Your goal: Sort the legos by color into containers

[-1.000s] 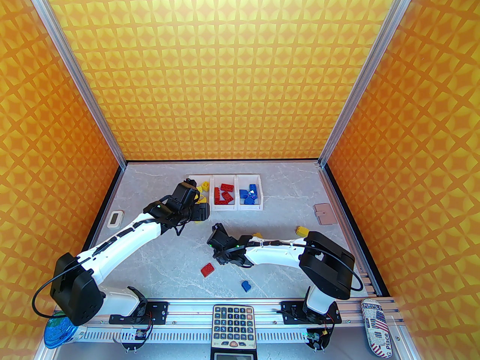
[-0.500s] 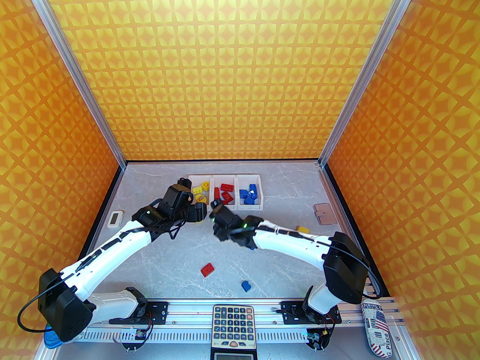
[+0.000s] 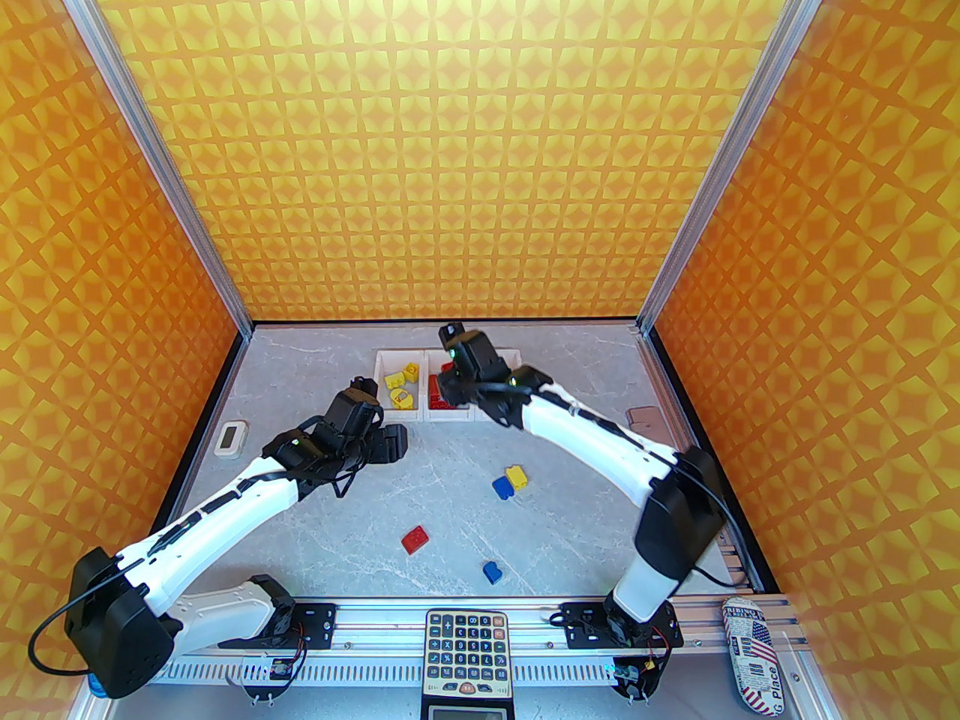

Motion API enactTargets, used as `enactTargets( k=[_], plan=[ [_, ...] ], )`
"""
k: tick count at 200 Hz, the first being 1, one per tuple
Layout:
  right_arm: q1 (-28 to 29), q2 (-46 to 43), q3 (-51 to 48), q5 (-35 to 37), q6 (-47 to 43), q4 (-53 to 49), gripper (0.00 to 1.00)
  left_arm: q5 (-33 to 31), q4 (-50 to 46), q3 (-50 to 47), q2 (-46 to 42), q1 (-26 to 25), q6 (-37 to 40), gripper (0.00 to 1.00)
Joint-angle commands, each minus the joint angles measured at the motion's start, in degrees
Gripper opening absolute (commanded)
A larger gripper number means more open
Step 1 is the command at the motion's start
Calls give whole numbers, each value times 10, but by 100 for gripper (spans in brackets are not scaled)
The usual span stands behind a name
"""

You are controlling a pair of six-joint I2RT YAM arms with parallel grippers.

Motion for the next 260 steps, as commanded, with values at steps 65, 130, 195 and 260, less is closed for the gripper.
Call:
enactTargets(
  k=[65, 130, 195, 260],
  plan=[
    [-42, 127, 130, -47, -45, -47, 24, 7, 0, -16, -30, -6, -16, 76],
    [-53, 182, 168, -67, -36, -55, 27, 7, -5, -14, -28, -7, -13, 76],
    [-53, 213, 209, -72, -34, -82, 57, 7, -8, -12, -22, -6, -7, 78],
    [-54, 150, 153, -73, -36, -76, 59, 7, -22, -10, -19, -15, -7, 79]
  ],
)
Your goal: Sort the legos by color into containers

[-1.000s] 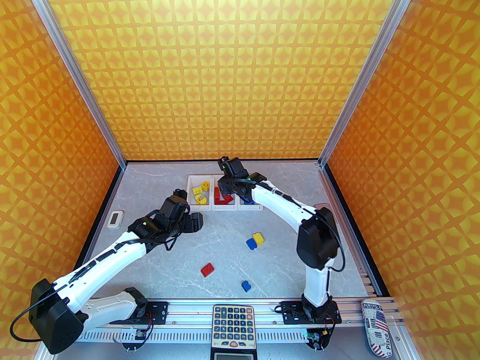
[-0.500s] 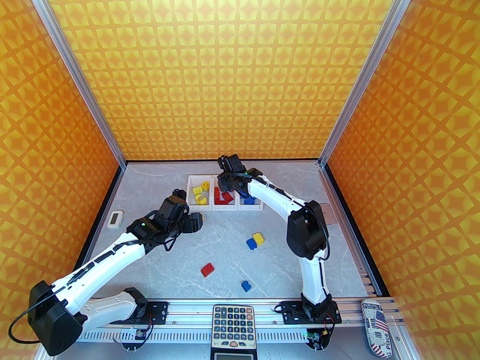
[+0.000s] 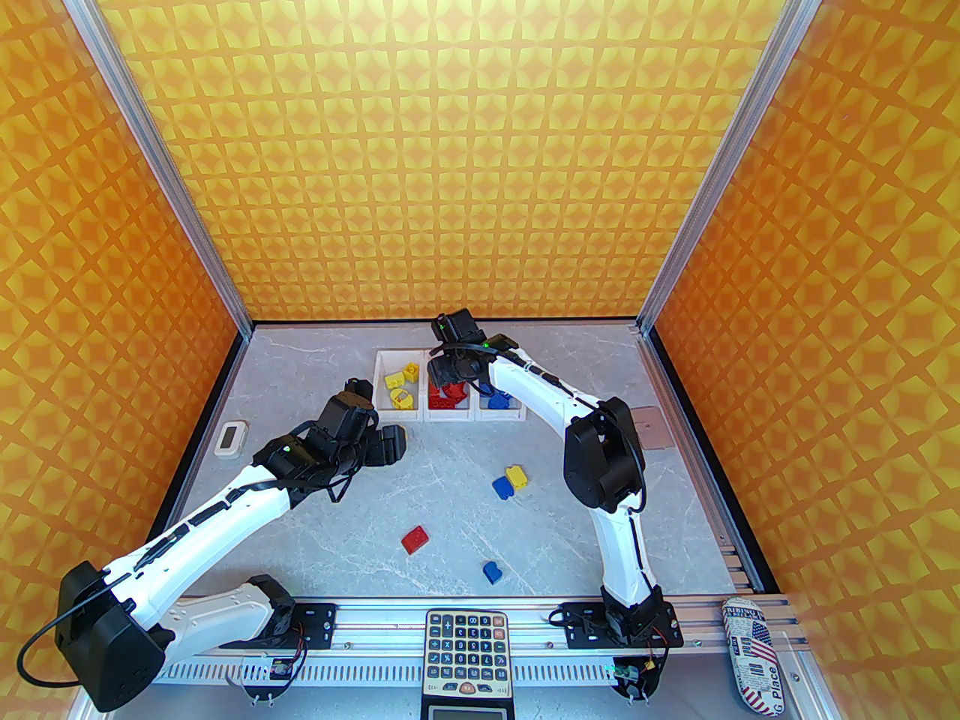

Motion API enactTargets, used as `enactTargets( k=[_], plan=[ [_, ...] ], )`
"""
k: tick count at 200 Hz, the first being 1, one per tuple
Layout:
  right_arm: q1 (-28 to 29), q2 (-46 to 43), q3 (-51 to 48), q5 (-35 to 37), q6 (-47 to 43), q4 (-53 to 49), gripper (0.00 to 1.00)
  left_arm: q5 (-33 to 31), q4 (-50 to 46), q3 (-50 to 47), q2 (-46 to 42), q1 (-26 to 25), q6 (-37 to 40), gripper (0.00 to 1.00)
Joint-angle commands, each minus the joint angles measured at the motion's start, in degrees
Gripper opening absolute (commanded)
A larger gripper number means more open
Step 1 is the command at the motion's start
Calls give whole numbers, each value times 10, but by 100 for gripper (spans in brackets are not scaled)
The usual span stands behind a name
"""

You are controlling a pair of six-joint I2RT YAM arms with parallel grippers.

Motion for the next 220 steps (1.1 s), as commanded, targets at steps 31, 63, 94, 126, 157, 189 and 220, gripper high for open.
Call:
enactTargets(
  k=[31, 63, 94, 126, 157, 189, 220],
  plan=[
    [-2, -116, -104, -9, -2, 15, 59, 7, -48, -2, 1, -47, -2, 78],
    [-2, -189, -194, -6, 8, 47, 59, 7, -78, -9, 11, -100, -15, 78],
    [-2, -237, -255, -4, 12, 58, 59, 8, -84, -15, 47, -159, -27, 78],
    [-1, -262, -284, 10, 9, 60, 59, 14, -95, -5, 119, -215, -21, 78],
    [-2, -272, -303, 9, 13, 66, 59, 15, -116, 28, 194, -269, -4, 77],
    [-3, -274, -321, 12, 14, 71, 59, 15, -135, 42, 252, -283, -6, 77],
    [-3, -279, -329, 12, 15, 72, 59, 16, -132, 37, 274, -283, -7, 76]
  ],
)
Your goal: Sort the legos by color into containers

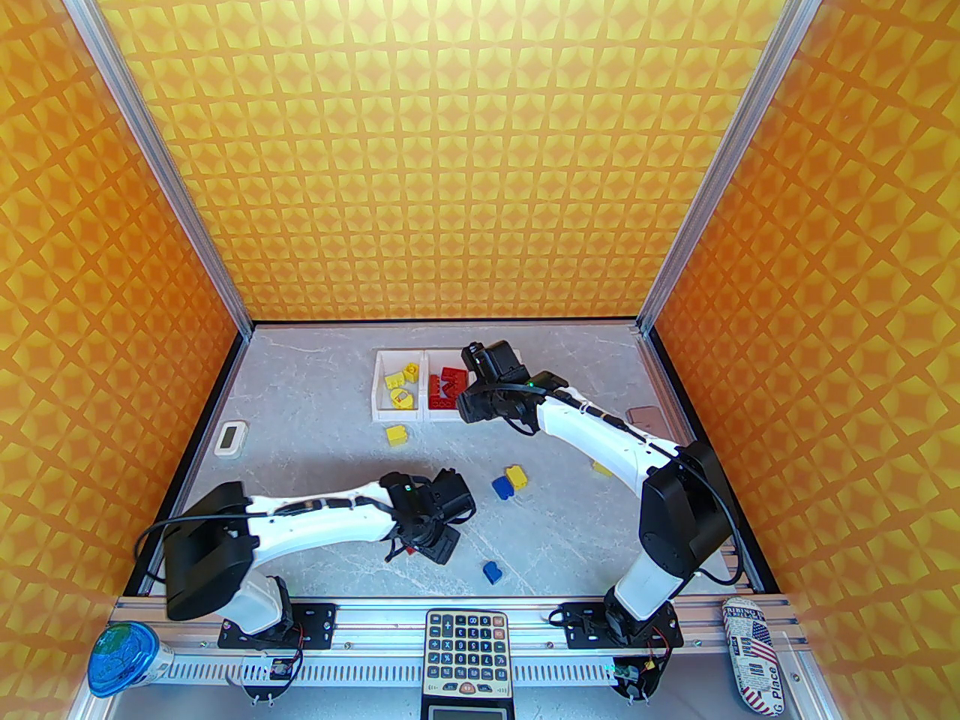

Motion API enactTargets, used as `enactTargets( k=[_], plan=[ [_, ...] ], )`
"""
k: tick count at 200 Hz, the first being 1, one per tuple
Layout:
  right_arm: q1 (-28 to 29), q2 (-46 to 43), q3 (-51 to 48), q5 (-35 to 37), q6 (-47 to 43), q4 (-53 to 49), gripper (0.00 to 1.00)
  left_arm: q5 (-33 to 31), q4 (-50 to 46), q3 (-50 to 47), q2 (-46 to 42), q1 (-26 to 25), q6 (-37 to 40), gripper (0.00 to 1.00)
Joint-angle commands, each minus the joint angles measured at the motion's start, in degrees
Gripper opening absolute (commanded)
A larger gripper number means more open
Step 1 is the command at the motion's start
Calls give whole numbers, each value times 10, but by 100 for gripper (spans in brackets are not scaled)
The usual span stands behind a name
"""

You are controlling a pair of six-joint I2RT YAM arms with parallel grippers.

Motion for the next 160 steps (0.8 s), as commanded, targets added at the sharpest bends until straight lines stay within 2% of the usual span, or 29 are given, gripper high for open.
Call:
enactTargets(
  k=[1, 24, 54, 160],
  plan=[
    [-3, -25, -8, 11, 10, 14, 59, 7, -18, 7, 11, 0, 6, 76],
    [-3, -28, -11, 16, 10, 12, 59, 8, -18, 3, 18, 1, 7, 73],
    [-3, -28, -12, 18, 10, 10, 59, 11, -11, -2, 25, 1, 9, 61],
    [-3, -40, -20, 24, 10, 5, 59, 12, 12, -40, 25, 31, -8, 57]
  ],
)
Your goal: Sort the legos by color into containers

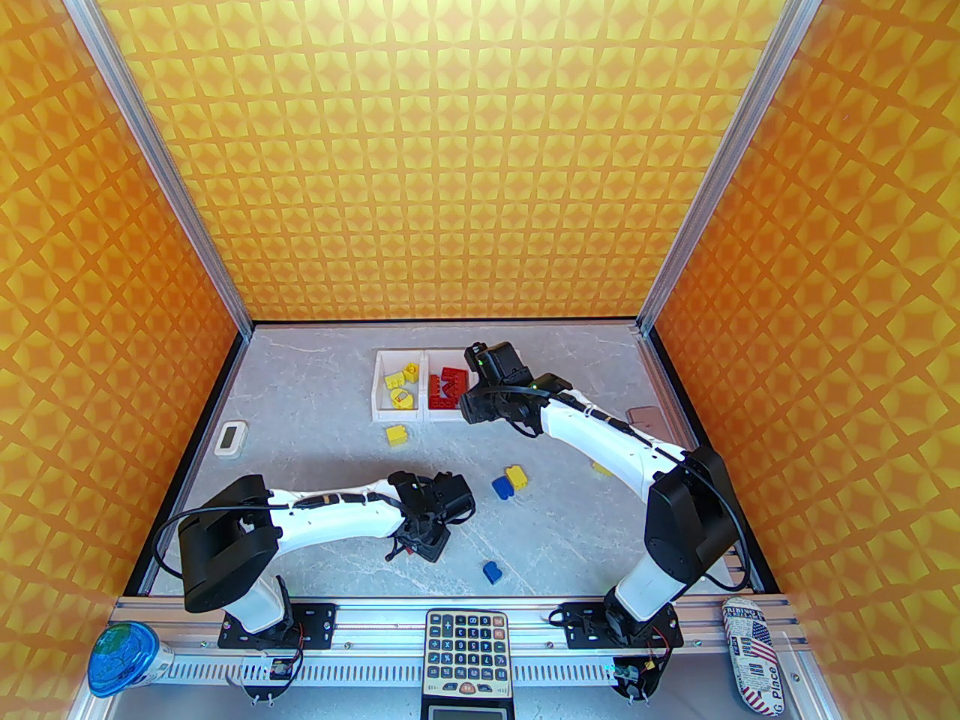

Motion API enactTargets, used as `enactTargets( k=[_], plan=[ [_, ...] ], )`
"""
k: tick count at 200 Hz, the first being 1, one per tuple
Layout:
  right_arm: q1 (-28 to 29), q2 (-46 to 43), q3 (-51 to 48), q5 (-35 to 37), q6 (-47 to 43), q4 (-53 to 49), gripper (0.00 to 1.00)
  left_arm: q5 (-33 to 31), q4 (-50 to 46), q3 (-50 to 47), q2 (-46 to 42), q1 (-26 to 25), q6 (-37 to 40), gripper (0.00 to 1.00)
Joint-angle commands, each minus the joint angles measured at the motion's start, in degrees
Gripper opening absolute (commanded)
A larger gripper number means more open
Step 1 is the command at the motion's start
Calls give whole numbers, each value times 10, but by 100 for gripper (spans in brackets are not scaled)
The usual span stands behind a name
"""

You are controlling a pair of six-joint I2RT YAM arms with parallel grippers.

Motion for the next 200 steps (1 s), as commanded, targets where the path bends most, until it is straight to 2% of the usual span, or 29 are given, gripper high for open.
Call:
enactTargets(
  k=[1, 43, 73, 121, 156, 200],
  plan=[
    [-3, -20, -10, 13, 8, 4, 59, 12, 10, -27, 8, 10, -8, 57],
    [-3, -25, -15, 16, 8, 5, 59, 13, 21, -31, 9, 20, -6, 56],
    [-3, -29, -18, 19, 8, 4, 59, 13, 29, -30, 13, 23, -4, 50],
    [-3, -37, -34, 29, 9, 12, 59, 12, 35, -23, 17, 29, -4, 34],
    [-4, -59, -109, 12, 19, 80, 59, 7, 53, -24, -20, 80, -11, 28],
    [-4, -84, -173, 7, 19, 151, 59, 0, 55, 39, -68, 141, 34, 27]
  ],
)
